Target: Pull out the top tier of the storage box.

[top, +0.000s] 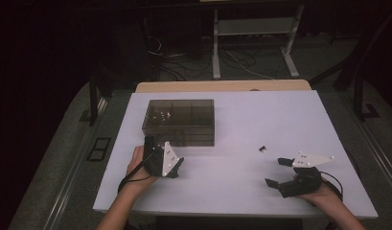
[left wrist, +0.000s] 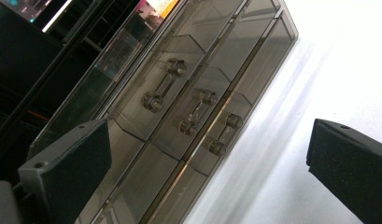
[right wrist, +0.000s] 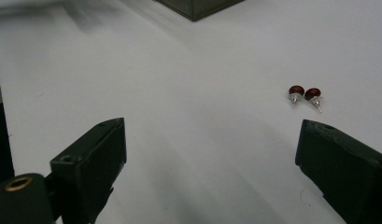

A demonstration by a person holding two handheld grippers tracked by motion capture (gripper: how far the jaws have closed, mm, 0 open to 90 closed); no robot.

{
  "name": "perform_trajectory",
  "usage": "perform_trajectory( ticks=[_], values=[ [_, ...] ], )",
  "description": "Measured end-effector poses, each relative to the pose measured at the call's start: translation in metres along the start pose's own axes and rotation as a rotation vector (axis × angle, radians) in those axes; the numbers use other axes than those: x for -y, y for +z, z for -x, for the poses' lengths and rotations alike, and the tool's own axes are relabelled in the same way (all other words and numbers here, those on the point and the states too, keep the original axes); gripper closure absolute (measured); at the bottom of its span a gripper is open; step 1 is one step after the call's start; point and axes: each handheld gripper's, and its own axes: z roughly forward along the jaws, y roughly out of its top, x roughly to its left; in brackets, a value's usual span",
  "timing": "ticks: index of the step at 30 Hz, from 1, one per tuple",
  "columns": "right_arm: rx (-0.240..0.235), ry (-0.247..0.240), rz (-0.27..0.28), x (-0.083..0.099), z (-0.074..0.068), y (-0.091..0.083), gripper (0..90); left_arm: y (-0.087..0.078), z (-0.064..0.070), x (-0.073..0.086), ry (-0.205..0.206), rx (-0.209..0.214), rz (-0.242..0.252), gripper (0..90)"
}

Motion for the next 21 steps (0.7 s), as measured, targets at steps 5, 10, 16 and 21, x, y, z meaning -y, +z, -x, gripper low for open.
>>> perform_trajectory(
  ticks=[5,10,16,21],
  values=[
    [0.000,0.000,-0.001,0.0001,-0.0001,0.0001,8.2,0.0000,0.0019,-0.0008,0.033,-0.021,-0.010,0.0],
    [-0.002,0.001,-0.004,0.0002,-0.0004,0.0004,8.2,0.0006,0.0030,-0.0007,0.055,-0.034,-0.017,0.0],
    [-0.003,-0.002,-0.003,0.0003,-0.0003,0.0005,8.2,0.0013,0.0045,-0.0004,0.102,-0.056,-0.043,0.0],
    [-0.004,-0.002,-0.003,0.0004,-0.0003,0.0006,8.2,0.0026,0.0059,-0.0006,0.148,-0.081,-0.049,0.0]
  ],
)
